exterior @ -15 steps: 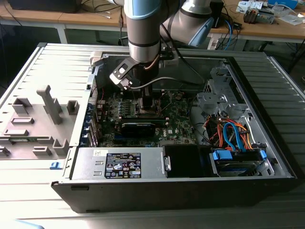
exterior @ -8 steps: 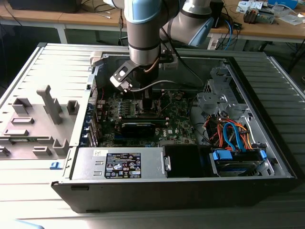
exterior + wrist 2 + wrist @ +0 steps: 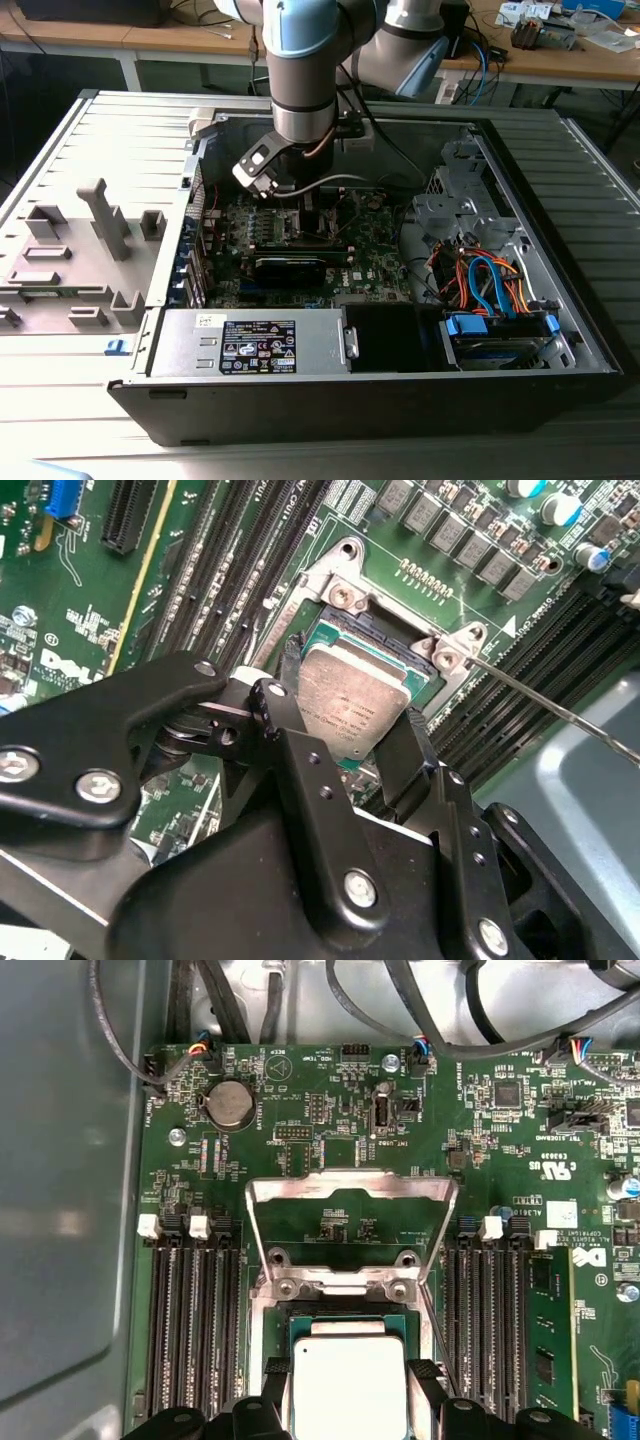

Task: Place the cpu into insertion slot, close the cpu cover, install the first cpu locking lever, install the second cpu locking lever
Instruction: 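Place the cpu into insertion slot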

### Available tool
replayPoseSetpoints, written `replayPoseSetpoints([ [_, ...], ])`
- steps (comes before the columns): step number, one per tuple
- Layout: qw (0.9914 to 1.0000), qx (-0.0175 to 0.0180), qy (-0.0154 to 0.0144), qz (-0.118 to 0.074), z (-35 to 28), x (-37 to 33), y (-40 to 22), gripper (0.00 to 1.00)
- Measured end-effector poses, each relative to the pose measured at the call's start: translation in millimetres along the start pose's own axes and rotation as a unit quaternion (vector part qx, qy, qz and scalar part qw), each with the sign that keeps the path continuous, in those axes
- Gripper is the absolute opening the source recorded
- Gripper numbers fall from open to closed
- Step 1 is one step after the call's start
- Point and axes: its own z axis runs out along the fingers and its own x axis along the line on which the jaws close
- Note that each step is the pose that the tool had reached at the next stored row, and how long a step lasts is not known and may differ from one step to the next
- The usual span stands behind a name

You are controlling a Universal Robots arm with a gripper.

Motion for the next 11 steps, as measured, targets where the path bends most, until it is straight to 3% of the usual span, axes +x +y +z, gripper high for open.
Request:
replayPoseSetpoints([
  [11,0.99987,0.0001,-0.0013,0.016,5.7,3.4,0.0,0.55],
])
